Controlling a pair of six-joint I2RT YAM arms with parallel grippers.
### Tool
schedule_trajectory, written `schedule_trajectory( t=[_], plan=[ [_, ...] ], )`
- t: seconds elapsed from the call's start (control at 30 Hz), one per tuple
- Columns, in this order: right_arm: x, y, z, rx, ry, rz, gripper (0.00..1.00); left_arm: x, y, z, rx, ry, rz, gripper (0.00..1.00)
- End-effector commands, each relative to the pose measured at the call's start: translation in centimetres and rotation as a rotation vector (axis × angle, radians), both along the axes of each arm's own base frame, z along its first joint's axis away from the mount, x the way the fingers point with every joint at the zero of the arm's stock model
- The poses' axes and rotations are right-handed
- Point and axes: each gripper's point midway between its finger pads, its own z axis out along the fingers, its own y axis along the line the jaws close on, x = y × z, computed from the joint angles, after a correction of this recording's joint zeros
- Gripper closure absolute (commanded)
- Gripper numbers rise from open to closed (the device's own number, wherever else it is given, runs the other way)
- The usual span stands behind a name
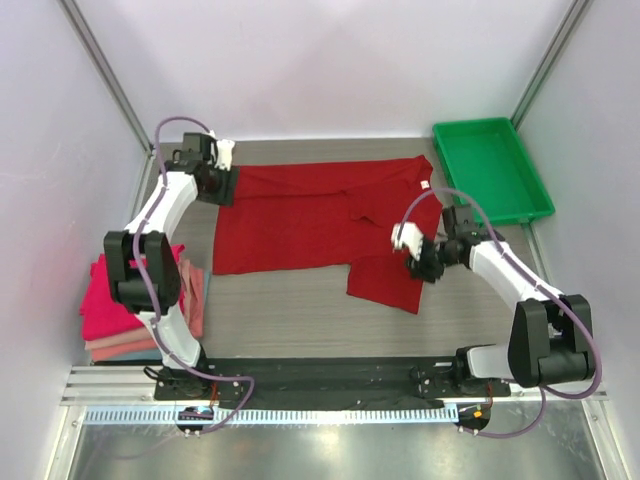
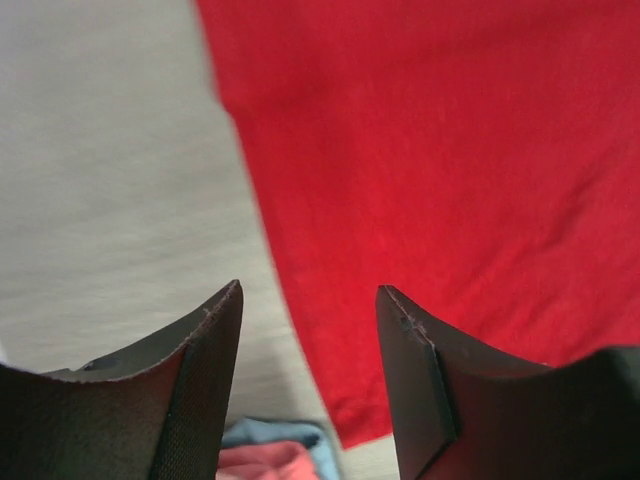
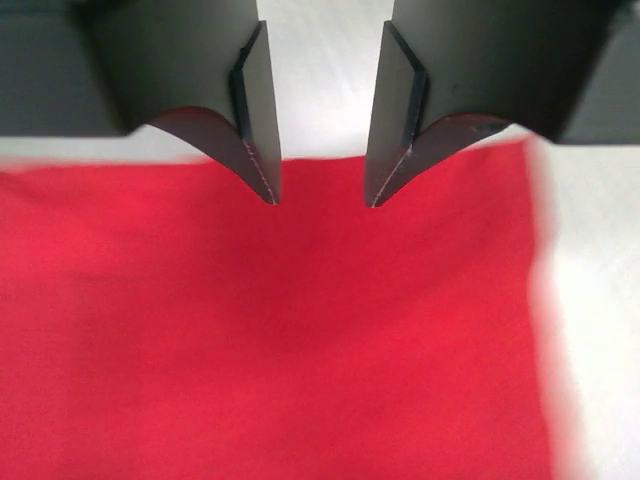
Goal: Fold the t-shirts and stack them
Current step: Fold the tshirt
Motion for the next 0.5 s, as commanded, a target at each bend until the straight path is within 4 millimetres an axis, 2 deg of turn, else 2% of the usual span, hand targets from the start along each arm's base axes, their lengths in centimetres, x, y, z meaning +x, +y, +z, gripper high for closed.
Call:
schedule_trajectory(
  t=[0.0, 0.1, 0.2, 0.47],
  plan=[
    [-5.0, 0.2, -2.1, -0.105, -0.025, 0.291, 0.57, -1.0, -1.2, -2.0, -0.074, 0.085, -0.01, 0.44],
    [-8.0, -0.1, -3.3, -0.146, -0.006, 0.436, 0.57, -1.3, -1.6, -3.0, -0.104, 0.127, -0.016, 0.46],
    [-9.7, -0.1, -3.8, -0.16, 0.024, 0.543, 0.57, -1.6, -1.7, -4.3, -0.118, 0.174, -0.013, 0.47],
    [-10.7, 0.4, -4.0, -0.147, 0.092, 0.656, 0.57, -1.6, -0.9, -5.6, -0.078, 0.207, 0.003, 0.47]
  ],
)
